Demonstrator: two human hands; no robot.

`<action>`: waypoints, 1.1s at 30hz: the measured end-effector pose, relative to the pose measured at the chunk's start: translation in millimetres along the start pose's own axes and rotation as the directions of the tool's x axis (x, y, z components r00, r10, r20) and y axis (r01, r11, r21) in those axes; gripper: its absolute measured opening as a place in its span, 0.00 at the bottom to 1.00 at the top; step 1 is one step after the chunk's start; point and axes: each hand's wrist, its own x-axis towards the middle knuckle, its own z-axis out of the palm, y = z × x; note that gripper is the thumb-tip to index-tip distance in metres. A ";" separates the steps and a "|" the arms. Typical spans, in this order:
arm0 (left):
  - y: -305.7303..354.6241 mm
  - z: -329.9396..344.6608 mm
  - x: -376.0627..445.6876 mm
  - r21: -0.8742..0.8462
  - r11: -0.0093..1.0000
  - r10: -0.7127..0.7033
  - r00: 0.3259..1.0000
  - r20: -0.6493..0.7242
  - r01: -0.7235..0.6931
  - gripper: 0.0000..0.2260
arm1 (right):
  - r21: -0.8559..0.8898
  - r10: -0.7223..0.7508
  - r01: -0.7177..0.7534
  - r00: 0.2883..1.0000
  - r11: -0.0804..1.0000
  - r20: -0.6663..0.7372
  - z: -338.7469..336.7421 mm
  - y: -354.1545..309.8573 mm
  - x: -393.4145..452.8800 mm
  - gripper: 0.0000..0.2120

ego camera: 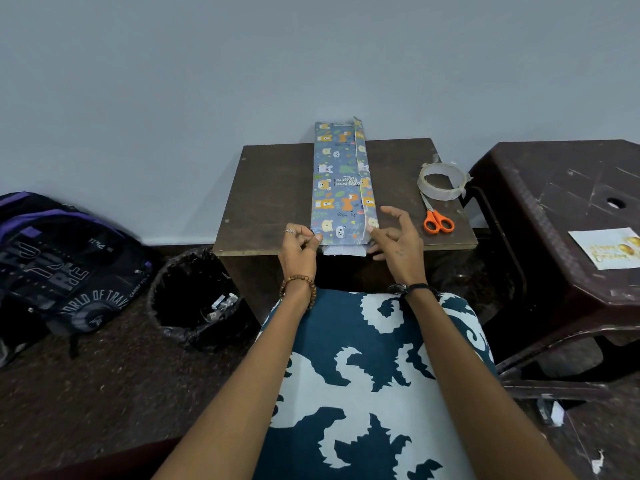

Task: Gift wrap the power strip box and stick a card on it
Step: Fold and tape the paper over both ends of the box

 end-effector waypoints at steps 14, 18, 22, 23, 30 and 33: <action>1.2 -3.4 4.1 0.047 0.998 -0.036 0.998 0.056 0.033 0.19 | -0.078 0.025 -0.020 0.998 0.997 0.065 -3.9 0.2 3.0 0.17; 2.9 -5.3 5.4 0.079 0.996 -0.044 0.996 0.073 0.038 0.19 | -0.406 -0.114 0.163 0.983 0.899 0.143 -5.2 0.3 4.2 0.14; 4.9 -5.4 5.5 0.120 0.992 -0.042 0.995 0.087 0.031 0.19 | -0.665 -0.182 0.273 0.962 0.696 0.204 -3.2 0.7 5.8 0.15; 5.4 -5.1 5.2 0.132 0.991 -0.041 0.996 0.085 0.030 0.19 | -0.694 -0.193 0.289 0.957 0.660 0.216 -2.8 0.1 5.8 0.15; 8.3 -6.1 4.7 0.162 0.986 -0.062 0.994 0.093 0.046 0.19 | -0.851 -0.230 0.304 0.947 0.429 0.223 -1.0 -9.0 0.7 0.14; 9.4 -5.7 3.6 0.171 0.984 -0.074 0.993 0.094 0.057 0.19 | -0.847 -0.339 0.333 0.920 0.414 0.196 -2.2 -8.9 1.3 0.11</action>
